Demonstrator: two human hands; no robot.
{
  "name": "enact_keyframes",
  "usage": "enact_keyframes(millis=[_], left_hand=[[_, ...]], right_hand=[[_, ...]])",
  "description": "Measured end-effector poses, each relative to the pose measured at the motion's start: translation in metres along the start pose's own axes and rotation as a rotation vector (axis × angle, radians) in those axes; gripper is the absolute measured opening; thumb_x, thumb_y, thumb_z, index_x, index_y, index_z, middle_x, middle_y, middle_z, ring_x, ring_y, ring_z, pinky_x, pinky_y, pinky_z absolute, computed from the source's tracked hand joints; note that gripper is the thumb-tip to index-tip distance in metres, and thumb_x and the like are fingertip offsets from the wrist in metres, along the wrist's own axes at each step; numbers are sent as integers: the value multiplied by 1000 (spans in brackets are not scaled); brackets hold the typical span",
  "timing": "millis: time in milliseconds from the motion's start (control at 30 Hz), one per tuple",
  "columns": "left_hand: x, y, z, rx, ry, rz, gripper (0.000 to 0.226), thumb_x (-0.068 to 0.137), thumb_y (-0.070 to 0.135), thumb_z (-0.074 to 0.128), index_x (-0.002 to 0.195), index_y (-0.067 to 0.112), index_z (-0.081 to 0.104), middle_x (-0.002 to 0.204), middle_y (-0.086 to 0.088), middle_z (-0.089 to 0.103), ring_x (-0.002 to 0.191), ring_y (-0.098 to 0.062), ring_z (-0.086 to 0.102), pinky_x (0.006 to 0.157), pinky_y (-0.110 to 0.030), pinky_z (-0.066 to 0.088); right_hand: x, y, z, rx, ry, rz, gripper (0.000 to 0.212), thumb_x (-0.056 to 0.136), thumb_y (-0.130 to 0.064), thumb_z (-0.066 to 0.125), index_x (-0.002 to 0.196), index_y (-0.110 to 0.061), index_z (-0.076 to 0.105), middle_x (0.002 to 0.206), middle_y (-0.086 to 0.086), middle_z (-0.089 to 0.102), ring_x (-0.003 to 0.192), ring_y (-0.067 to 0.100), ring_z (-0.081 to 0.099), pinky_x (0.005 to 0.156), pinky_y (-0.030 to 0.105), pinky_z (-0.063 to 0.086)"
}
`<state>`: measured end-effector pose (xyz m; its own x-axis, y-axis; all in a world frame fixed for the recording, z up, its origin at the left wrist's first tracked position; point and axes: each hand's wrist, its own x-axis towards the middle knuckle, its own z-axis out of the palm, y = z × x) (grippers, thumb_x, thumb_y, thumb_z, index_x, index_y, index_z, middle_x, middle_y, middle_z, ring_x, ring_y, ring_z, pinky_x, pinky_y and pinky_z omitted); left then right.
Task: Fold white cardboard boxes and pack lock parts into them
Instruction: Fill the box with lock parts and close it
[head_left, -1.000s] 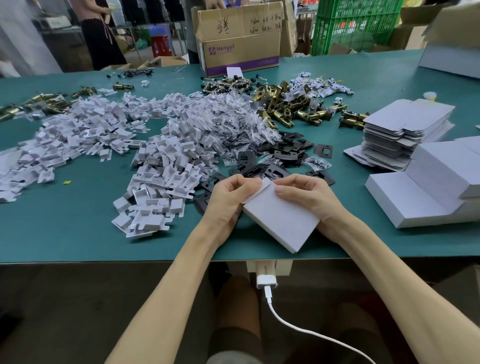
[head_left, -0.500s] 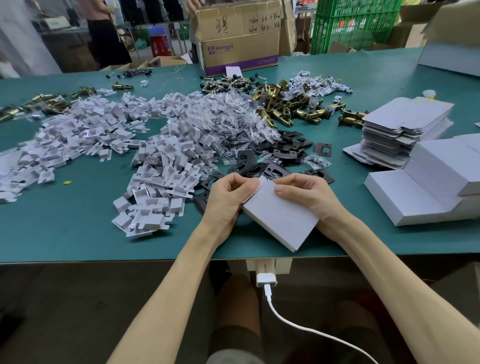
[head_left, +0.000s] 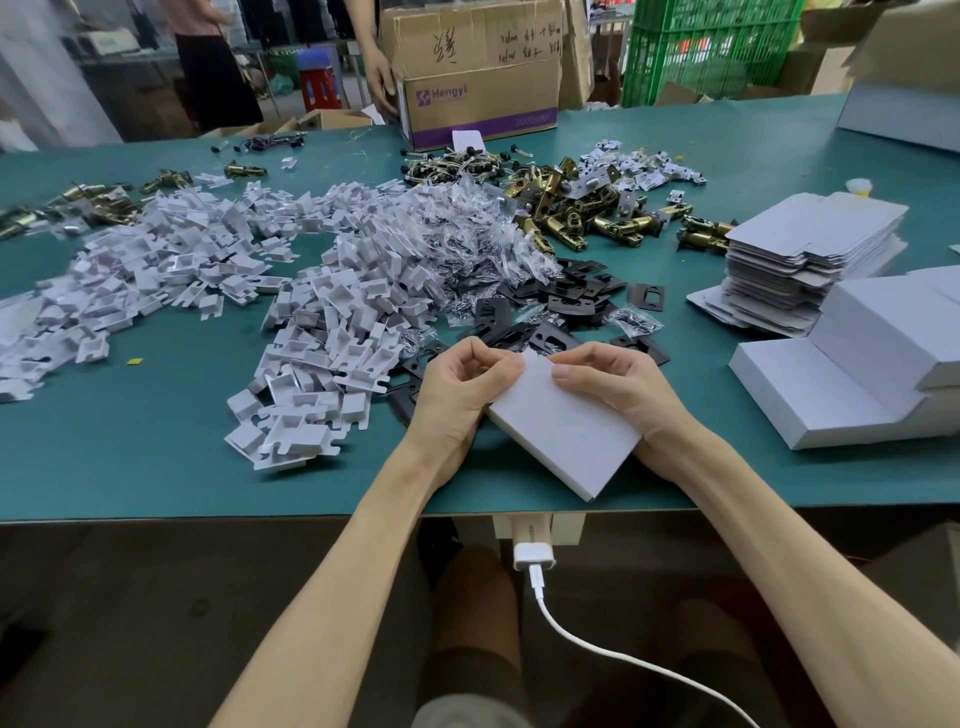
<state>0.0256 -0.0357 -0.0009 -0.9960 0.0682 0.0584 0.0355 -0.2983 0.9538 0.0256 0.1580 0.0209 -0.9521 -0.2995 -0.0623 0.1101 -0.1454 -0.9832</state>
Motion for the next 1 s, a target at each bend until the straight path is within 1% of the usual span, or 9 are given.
enact_keyframes(millis=[167, 233, 300, 433, 567, 667, 767, 900, 1000], left_hand=[[0, -3, -1, 45, 17, 12, 19, 82, 21, 82, 74, 18, 64, 98, -15, 69, 92, -26, 55, 79, -33, 46], [0, -3, -1, 46, 12, 11, 19, 78, 28, 85, 74, 20, 68, 100, -13, 72, 93, -25, 57, 82, -33, 47], [0, -3, -1, 47, 12, 11, 21, 74, 33, 86, 77, 19, 70, 103, -10, 74, 94, -22, 61, 85, -34, 49], [0, -3, -2, 58, 16, 13, 26, 73, 34, 86, 80, 16, 70, 105, -8, 75, 94, -20, 63, 86, -35, 50], [-1, -3, -3, 41, 0, 25, 20, 75, 31, 86, 78, 18, 71, 102, -8, 75, 91, -20, 62, 83, -33, 51], [-1, -3, -3, 26, -19, 15, 11, 81, 21, 83, 81, 18, 73, 104, -6, 76, 89, -16, 65, 80, -31, 54], [-1, -2, -3, 15, 3, 1, 8, 84, 16, 78, 88, 12, 72, 103, -6, 76, 89, -16, 65, 80, -32, 55], [-1, -4, -3, 18, 26, -2, 6, 92, 7, 75, 94, 5, 70, 101, -8, 75, 88, -17, 64, 82, -35, 54], [0, -4, -2, 13, 40, -8, 6, 92, 6, 73, 97, 3, 70, 99, -8, 75, 88, -19, 63, 82, -37, 54]], right_hand=[[1, 1, -1, -24, 19, -7, 17, 76, -25, 86, 89, -19, 77, 91, 13, 75, 73, 24, 71, 59, 28, 57], [1, 2, -1, -12, 18, -5, 15, 77, -24, 84, 89, -18, 77, 91, 12, 75, 73, 24, 71, 59, 28, 57], [1, 2, -2, 5, 15, 0, 13, 77, -25, 82, 88, -19, 77, 90, 12, 76, 72, 23, 71, 59, 27, 57], [0, 1, -2, 17, 9, -4, 13, 77, -22, 83, 88, -18, 78, 91, 13, 76, 72, 24, 71, 59, 27, 58], [0, 1, -1, 22, 30, -3, 14, 76, -21, 84, 87, -18, 78, 90, 13, 76, 72, 24, 71, 58, 28, 58], [0, 2, -2, 31, 56, -1, 12, 75, -23, 82, 86, -19, 78, 89, 13, 75, 72, 25, 70, 59, 30, 57], [1, 2, -2, 40, 60, -2, 16, 73, -21, 86, 86, -18, 78, 89, 13, 75, 72, 25, 69, 61, 30, 56], [1, 2, -3, 55, 58, 0, 11, 75, -22, 80, 85, -18, 78, 88, 12, 75, 70, 23, 70, 59, 28, 57], [1, 2, -3, 81, 62, 11, 10, 74, -22, 80, 83, -19, 78, 87, 11, 75, 69, 22, 70, 58, 27, 57]])
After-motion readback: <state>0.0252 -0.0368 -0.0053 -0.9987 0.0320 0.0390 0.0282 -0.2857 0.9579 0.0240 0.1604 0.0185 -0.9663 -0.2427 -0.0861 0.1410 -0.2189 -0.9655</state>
